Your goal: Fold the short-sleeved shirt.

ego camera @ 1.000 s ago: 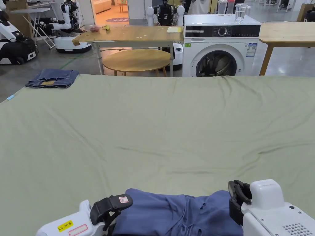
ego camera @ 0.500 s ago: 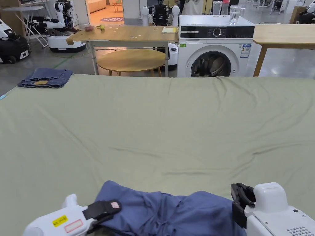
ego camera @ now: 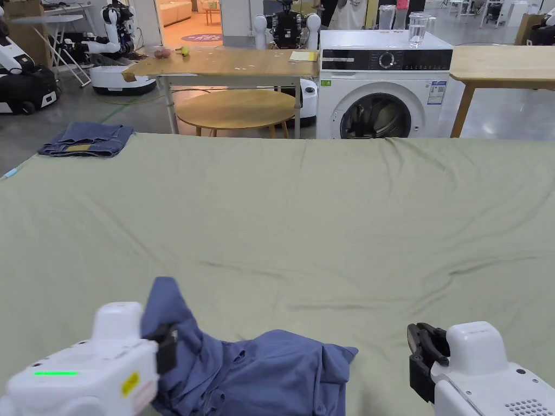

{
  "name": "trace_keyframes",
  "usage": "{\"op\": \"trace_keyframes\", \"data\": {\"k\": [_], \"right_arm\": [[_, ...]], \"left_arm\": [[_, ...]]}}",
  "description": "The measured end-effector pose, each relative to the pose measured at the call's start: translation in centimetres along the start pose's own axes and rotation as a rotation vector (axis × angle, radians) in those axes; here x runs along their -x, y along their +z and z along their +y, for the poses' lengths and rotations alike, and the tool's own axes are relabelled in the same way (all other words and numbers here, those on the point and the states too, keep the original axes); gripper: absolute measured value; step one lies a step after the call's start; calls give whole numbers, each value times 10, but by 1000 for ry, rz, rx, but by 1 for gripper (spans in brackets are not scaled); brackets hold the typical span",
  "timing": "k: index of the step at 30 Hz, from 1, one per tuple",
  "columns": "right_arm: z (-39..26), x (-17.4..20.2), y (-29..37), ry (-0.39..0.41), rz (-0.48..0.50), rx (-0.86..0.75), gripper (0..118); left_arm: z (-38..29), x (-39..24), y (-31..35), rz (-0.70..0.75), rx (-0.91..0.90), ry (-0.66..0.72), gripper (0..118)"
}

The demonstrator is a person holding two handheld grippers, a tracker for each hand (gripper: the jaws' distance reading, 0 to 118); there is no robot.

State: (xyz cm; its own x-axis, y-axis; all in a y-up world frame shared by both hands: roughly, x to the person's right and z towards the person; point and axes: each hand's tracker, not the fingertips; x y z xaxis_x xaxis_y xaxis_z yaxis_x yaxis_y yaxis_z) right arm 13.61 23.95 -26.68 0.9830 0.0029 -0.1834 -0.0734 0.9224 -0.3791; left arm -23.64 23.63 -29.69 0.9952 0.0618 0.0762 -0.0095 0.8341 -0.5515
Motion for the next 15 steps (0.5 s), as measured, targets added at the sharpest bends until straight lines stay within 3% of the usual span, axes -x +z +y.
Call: {"op": "trace_keyframes", "data": {"k": [8,10,12,13,15], "right_arm": [[-5,-15,7,-35,-21,-6,6],[-7,-18,7,-51,-20,-4,6],[-8,-20,9,-57,-23,-4,6],[-8,-21,10,-58,-25,-5,6],[-8,-22,11,-58,-26,-7,6]], "left_arm": [[-48,-162,-44,80,39,-637,9],[-68,-176,-59,121,57,-747,8],[-76,-173,-68,141,54,-740,9],[-72,-166,-64,131,52,-722,13],[-60,-155,-52,23,55,-590,58]]}}
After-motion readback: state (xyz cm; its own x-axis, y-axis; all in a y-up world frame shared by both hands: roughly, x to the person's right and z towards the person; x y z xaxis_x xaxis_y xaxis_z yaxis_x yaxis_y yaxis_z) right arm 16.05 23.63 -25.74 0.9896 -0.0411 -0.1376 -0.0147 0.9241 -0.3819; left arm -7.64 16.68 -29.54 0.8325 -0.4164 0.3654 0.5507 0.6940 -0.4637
